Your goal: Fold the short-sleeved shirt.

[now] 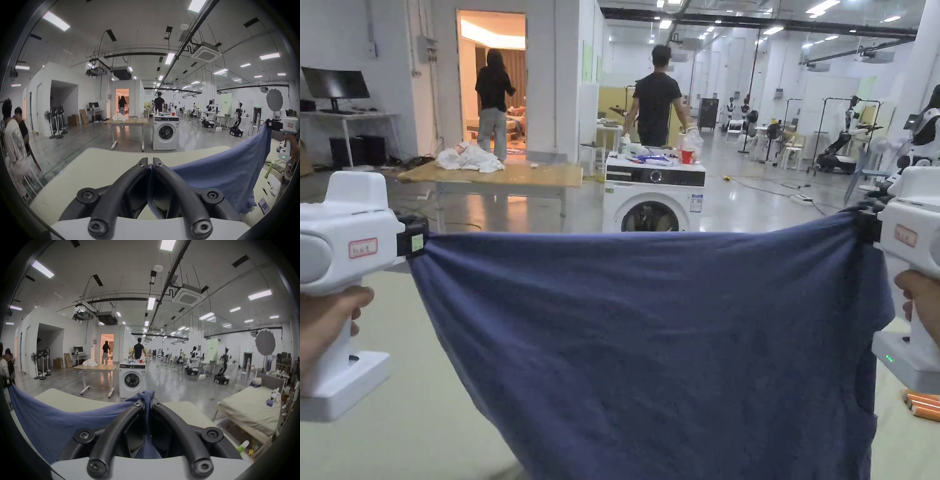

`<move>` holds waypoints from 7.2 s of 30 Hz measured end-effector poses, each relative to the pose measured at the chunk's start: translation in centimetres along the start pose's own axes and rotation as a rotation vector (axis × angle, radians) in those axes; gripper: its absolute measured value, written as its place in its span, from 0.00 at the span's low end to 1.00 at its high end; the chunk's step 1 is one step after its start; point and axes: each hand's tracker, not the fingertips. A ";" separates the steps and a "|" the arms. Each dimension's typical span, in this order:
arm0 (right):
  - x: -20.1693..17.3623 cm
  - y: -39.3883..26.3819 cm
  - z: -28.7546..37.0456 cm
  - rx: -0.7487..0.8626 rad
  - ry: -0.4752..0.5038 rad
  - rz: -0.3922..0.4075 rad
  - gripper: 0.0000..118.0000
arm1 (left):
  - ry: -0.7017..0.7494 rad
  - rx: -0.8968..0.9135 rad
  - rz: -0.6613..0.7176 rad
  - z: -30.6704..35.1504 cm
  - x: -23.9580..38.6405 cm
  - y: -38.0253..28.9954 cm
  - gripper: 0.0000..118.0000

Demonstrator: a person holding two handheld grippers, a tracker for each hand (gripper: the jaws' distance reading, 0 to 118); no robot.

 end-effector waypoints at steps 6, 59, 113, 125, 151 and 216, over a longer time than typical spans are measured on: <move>1.1 4.6 -1.5 0.035 -0.037 0.018 0.02 | 0.000 0.039 -0.043 -4.0 0.6 6.8 0.00; 1.4 -16.0 13.4 -0.166 0.049 0.097 0.02 | -0.055 -0.143 0.031 11.2 -0.1 -13.6 0.00; -6.1 -29.0 21.6 -0.302 0.042 0.016 0.48 | -0.093 -0.283 -0.029 14.2 6.7 -29.9 0.36; -11.2 -26.6 19.8 0.073 0.010 -0.058 0.01 | 0.006 0.061 -0.116 14.0 10.9 -26.2 0.00; -10.8 -30.3 19.3 -0.129 0.096 0.025 0.00 | -0.033 -0.878 0.161 18.9 -1.4 -36.5 0.43; 2.3 -31.2 17.3 -0.711 0.116 -0.062 0.05 | -0.068 -0.698 0.162 11.3 0.4 -28.9 0.01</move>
